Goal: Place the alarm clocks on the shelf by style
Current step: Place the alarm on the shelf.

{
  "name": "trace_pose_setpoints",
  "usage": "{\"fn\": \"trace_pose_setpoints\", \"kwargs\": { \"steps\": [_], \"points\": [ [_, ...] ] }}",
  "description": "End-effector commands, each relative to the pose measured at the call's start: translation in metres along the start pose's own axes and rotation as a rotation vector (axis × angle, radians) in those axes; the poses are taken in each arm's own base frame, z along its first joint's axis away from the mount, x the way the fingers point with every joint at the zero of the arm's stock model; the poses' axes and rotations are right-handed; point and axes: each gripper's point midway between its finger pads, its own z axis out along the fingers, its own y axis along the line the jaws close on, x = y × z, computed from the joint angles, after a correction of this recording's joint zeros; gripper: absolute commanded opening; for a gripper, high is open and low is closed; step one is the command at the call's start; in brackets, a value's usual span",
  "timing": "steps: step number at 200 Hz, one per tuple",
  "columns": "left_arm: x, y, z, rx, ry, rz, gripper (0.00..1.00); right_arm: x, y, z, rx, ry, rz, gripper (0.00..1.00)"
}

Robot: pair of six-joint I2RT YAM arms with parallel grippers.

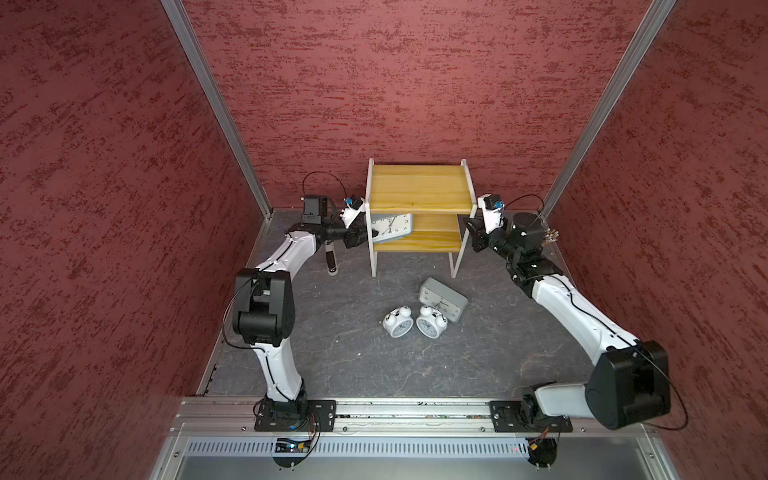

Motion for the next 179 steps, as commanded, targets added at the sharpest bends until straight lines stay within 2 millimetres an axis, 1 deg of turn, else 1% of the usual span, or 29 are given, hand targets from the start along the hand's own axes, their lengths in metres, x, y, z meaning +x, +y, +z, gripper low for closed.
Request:
{"fn": "trace_pose_setpoints", "kwargs": {
  "steps": [1, 21, 30, 53, 62, 70, 88, 117, 148, 160, 179],
  "points": [
    [0.001, -0.008, 0.007, 0.019, 0.007, 0.008, 0.30, -0.005, 0.012, -0.003, -0.037, 0.006, 0.006, 0.12],
    [0.002, -0.009, 0.011, 0.027, 0.010, 0.001, 0.43, -0.004, 0.012, -0.002, -0.037, 0.007, 0.008, 0.12],
    [0.001, -0.008, 0.012, 0.029, 0.010, 0.002, 0.51, -0.005, 0.012, -0.002, -0.040, 0.007, 0.007, 0.12],
    [-0.003, -0.006, 0.011, 0.018, 0.003, 0.003, 0.78, -0.004, 0.013, -0.001, -0.047, 0.009, 0.012, 0.12],
    [-0.005, -0.004, 0.010, 0.004, 0.000, 0.004, 0.85, -0.004, 0.013, -0.002, -0.047, 0.009, 0.011, 0.12],
    [-0.008, -0.001, 0.008, -0.018, -0.011, 0.009, 0.89, -0.004, 0.013, -0.001, -0.046, 0.009, 0.009, 0.12],
    [-0.014, 0.003, 0.000, -0.058, -0.048, 0.027, 0.92, -0.005, 0.013, -0.002, -0.047, 0.008, 0.009, 0.12],
    [-0.024, 0.007, -0.016, -0.109, -0.098, 0.027, 0.93, -0.004, 0.013, -0.002, -0.046, 0.010, 0.011, 0.11],
    [-0.024, 0.002, -0.029, -0.148, -0.099, 0.038, 0.93, -0.004, 0.012, -0.003, -0.037, 0.011, 0.012, 0.11],
    [-0.023, -0.002, -0.032, -0.158, -0.101, 0.043, 0.93, -0.004, 0.012, -0.003, -0.037, 0.011, 0.012, 0.11],
    [-0.018, -0.002, -0.035, -0.185, -0.088, 0.041, 0.92, -0.004, 0.012, -0.003, -0.039, 0.010, 0.012, 0.11]
  ]
}}
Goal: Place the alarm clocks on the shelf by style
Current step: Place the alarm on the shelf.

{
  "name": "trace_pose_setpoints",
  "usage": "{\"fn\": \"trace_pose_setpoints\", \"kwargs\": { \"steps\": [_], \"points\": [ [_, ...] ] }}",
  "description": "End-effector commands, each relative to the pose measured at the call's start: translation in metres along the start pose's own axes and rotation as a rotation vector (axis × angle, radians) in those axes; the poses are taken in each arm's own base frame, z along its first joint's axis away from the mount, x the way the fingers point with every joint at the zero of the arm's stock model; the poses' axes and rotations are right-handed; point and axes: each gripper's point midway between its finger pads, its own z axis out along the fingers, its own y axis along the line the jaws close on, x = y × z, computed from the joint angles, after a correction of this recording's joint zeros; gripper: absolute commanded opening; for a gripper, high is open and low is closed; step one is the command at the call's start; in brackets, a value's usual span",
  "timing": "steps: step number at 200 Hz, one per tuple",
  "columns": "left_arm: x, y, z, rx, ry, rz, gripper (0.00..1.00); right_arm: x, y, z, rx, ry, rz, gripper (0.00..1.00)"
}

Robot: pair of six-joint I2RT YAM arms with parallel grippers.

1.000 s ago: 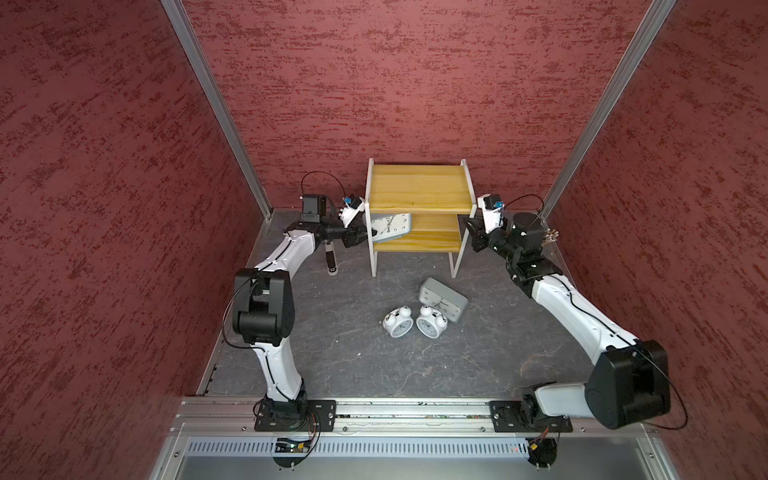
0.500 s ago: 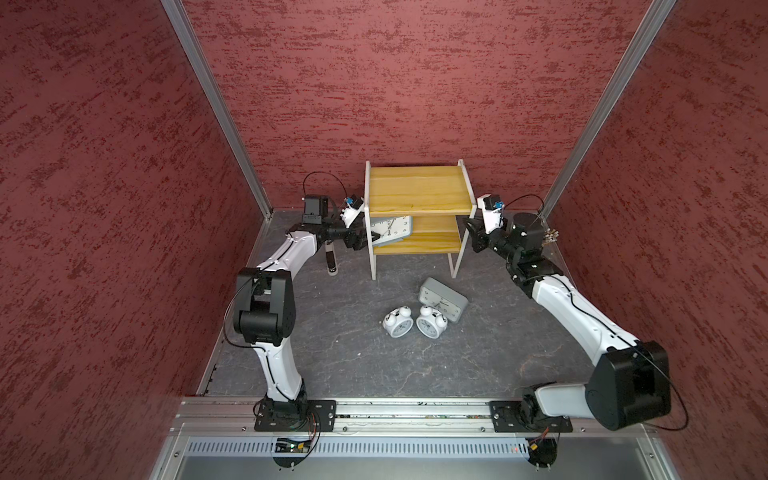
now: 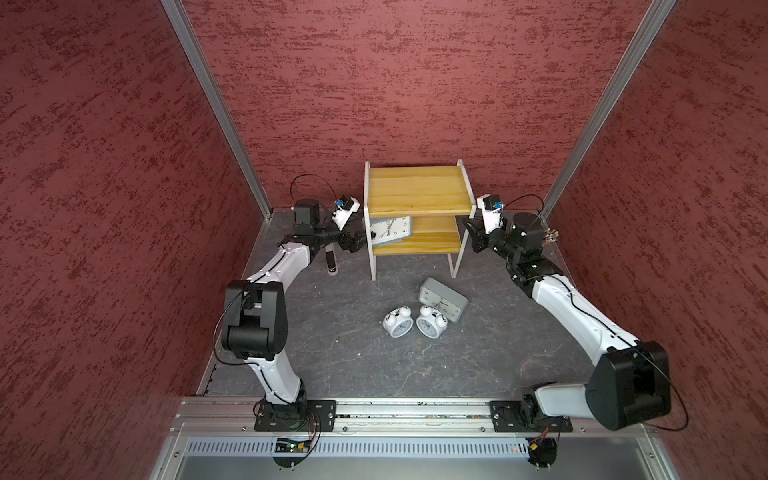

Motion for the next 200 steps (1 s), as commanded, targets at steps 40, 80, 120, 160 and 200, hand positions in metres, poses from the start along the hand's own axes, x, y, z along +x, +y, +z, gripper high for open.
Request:
{"fn": "trace_pose_setpoints", "kwargs": {
  "steps": [40, 80, 120, 160, 200],
  "points": [
    [0.000, -0.006, -0.011, -0.047, 0.007, 0.013, 0.87, -0.005, 0.012, -0.004, -0.036, 0.004, 0.019, 0.11],
    [0.001, -0.010, -0.015, -0.063, 0.012, 0.016, 0.64, -0.004, 0.012, -0.005, -0.038, 0.004, 0.020, 0.11],
    [0.004, -0.011, -0.016, -0.071, 0.019, 0.006, 0.47, -0.003, 0.013, -0.006, -0.040, 0.005, 0.019, 0.11],
    [0.004, -0.013, -0.011, -0.062, 0.021, 0.004, 0.34, -0.001, 0.014, -0.006, -0.041, 0.008, 0.019, 0.11],
    [0.002, -0.013, 0.000, -0.043, 0.021, 0.004, 0.31, 0.001, 0.013, -0.007, -0.041, 0.012, 0.017, 0.11]
  ]
}}
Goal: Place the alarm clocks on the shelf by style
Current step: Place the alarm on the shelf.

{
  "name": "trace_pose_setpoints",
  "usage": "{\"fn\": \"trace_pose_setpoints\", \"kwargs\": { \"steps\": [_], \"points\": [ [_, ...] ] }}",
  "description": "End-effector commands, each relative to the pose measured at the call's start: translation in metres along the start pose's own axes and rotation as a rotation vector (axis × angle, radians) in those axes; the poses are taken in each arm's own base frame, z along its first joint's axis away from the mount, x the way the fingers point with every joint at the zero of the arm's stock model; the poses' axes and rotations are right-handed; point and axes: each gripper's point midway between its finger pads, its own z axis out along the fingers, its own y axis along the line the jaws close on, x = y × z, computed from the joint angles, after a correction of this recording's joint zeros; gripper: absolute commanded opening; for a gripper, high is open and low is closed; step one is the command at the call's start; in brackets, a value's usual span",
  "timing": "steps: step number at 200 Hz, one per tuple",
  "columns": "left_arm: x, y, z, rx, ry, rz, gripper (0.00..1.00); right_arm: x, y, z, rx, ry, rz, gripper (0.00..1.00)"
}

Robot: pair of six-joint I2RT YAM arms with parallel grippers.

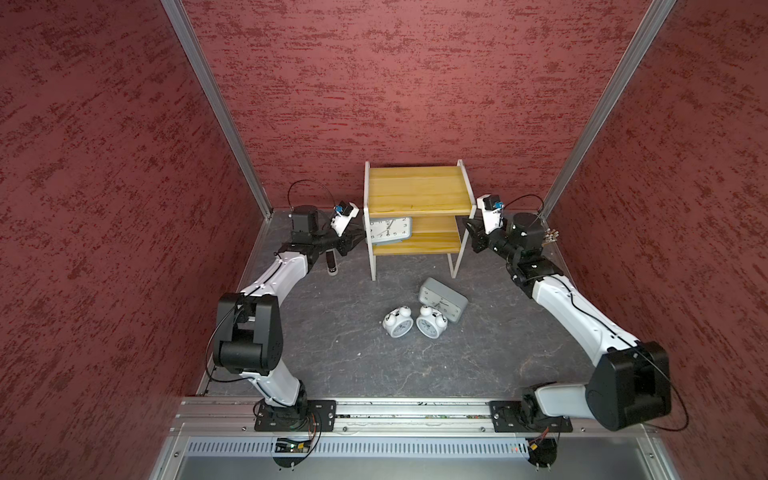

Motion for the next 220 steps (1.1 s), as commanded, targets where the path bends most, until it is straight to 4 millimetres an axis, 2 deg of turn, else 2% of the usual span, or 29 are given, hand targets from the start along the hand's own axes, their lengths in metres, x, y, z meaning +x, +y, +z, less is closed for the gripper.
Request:
{"fn": "trace_pose_setpoints", "kwargs": {
  "steps": [1, 72, 108, 118, 128, 143, 163, 169, 189, 220],
  "points": [
    [-0.008, -0.003, 0.007, 0.019, -0.012, 0.013, 0.31, 0.001, 0.013, -0.006, -0.040, 0.011, 0.018, 0.11],
    [-0.010, -0.007, 0.030, 0.058, -0.007, 0.007, 0.28, 0.001, 0.013, -0.008, -0.038, 0.015, 0.011, 0.11],
    [-0.011, -0.007, 0.031, 0.055, -0.013, 0.000, 0.28, 0.002, 0.013, -0.008, -0.035, 0.017, 0.008, 0.11],
    [-0.013, -0.005, 0.030, 0.043, -0.017, 0.000, 0.31, 0.001, 0.013, -0.010, -0.034, 0.013, 0.006, 0.11],
    [-0.016, -0.001, 0.027, 0.017, -0.021, -0.004, 0.41, 0.000, 0.013, -0.011, -0.029, 0.009, 0.006, 0.13],
    [-0.021, 0.004, 0.018, -0.020, -0.045, -0.009, 0.62, -0.002, 0.012, -0.015, -0.017, 0.000, 0.004, 0.22],
    [-0.027, 0.008, 0.005, -0.068, -0.076, 0.001, 0.80, -0.003, 0.012, -0.022, -0.005, -0.002, 0.006, 0.41],
    [-0.028, 0.009, 0.001, -0.083, -0.078, 0.004, 0.83, -0.002, 0.012, -0.024, -0.002, 0.002, 0.008, 0.45],
    [-0.026, 0.010, -0.011, -0.131, -0.069, 0.007, 0.92, 0.001, 0.015, -0.035, 0.005, 0.017, 0.012, 0.69],
    [-0.021, 0.014, -0.031, -0.243, -0.040, -0.008, 0.96, 0.011, 0.019, -0.054, 0.020, 0.044, 0.022, 0.80]
  ]
}}
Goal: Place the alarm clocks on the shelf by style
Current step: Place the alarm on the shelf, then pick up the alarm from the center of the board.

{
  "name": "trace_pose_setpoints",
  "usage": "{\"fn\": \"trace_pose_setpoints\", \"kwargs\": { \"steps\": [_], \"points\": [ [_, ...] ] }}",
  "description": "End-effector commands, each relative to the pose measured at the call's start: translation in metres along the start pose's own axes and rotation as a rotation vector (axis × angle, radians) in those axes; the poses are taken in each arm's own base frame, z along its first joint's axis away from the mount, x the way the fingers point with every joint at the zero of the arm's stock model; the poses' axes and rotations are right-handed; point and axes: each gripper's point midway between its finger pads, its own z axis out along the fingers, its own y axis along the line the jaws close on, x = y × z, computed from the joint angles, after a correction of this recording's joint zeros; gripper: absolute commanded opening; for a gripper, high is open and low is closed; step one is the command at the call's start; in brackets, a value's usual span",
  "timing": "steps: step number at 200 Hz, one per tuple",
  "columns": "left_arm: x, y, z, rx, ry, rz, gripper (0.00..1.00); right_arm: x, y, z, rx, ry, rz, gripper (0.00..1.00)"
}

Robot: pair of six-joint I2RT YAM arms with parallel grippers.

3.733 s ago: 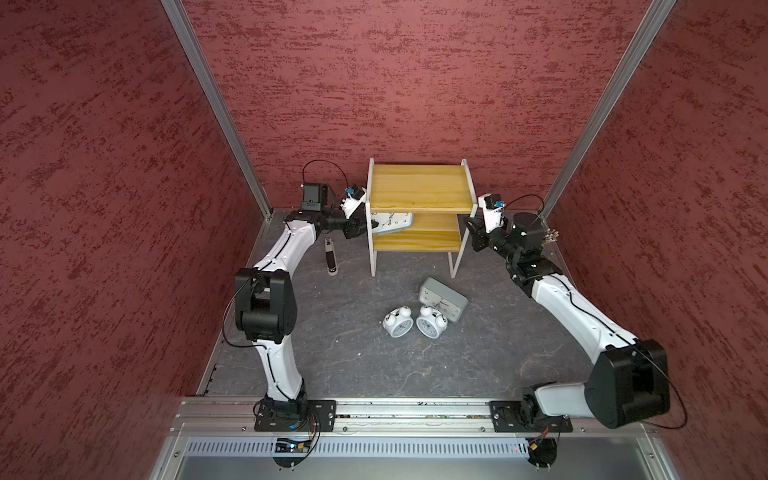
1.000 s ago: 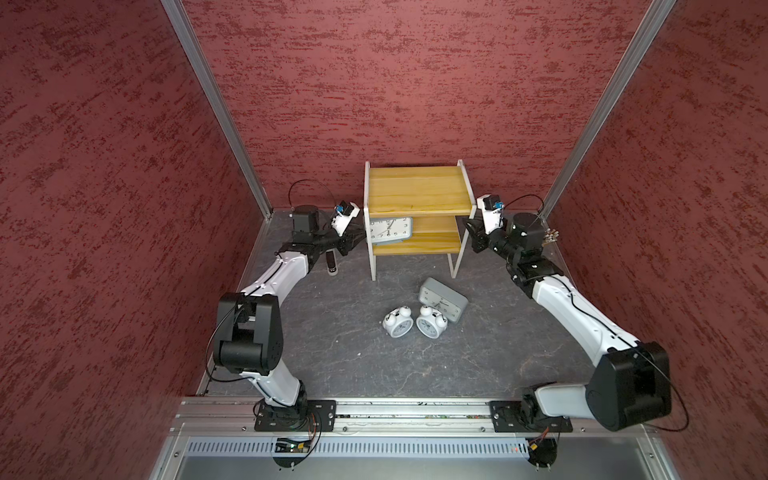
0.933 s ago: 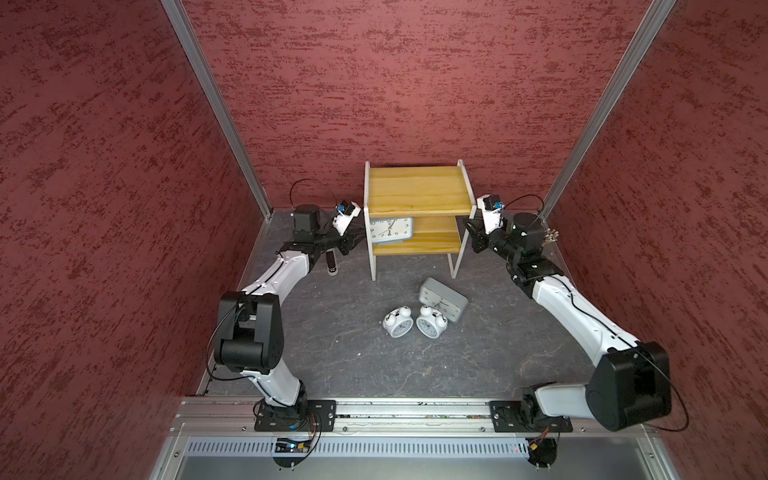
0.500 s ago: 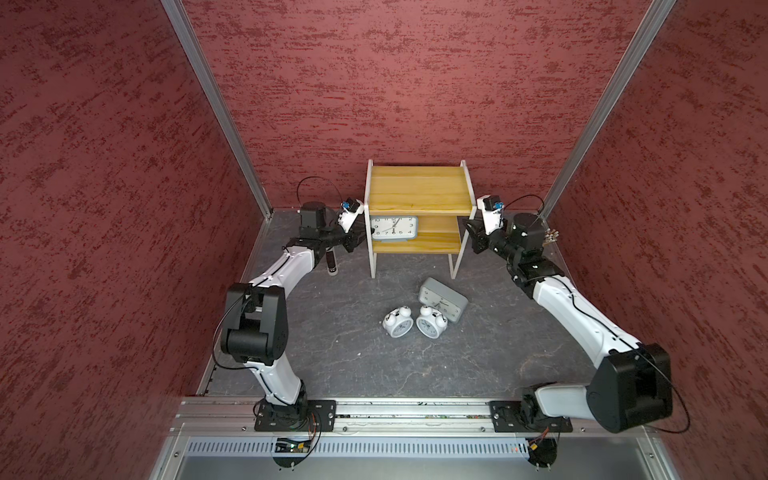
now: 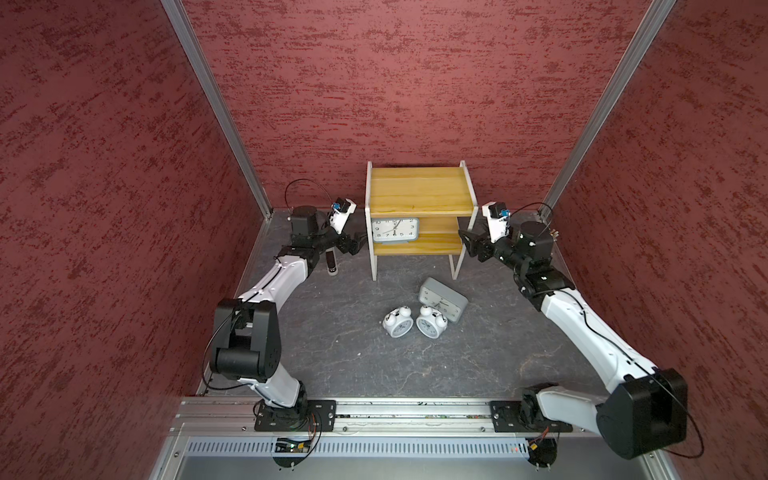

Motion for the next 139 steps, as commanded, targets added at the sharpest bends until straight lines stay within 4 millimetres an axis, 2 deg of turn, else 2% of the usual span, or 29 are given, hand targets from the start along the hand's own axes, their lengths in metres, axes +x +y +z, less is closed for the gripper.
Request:
{"fn": "trace_pose_setpoints", "kwargs": {
  "steps": [1, 26, 48, 95, 114, 139],
  "points": [
    [-0.005, 0.006, -0.016, -0.094, -0.002, 0.009, 0.96, 0.010, 0.004, -0.015, 0.017, 0.035, 0.016, 0.80],
    [-0.004, 0.005, -0.037, -0.187, 0.017, -0.030, 0.96, 0.025, 0.013, -0.034, 0.003, 0.067, 0.049, 0.80],
    [-0.008, -0.004, -0.056, -0.263, 0.011, -0.096, 0.95, 0.038, 0.024, -0.050, -0.023, 0.087, 0.115, 0.80],
    [-0.013, -0.052, -0.083, -0.218, -0.028, -0.301, 0.96, 0.088, 0.040, -0.067, -0.020, 0.217, 0.238, 0.80],
    [-0.008, -0.070, -0.086, -0.159, 0.001, -0.379, 0.96, 0.107, 0.048, -0.069, -0.019, 0.282, 0.260, 0.81],
    [0.000, -0.092, -0.087, -0.083, 0.041, -0.401, 0.96, 0.127, 0.059, -0.071, -0.034, 0.367, 0.280, 0.83]
  ]
}}
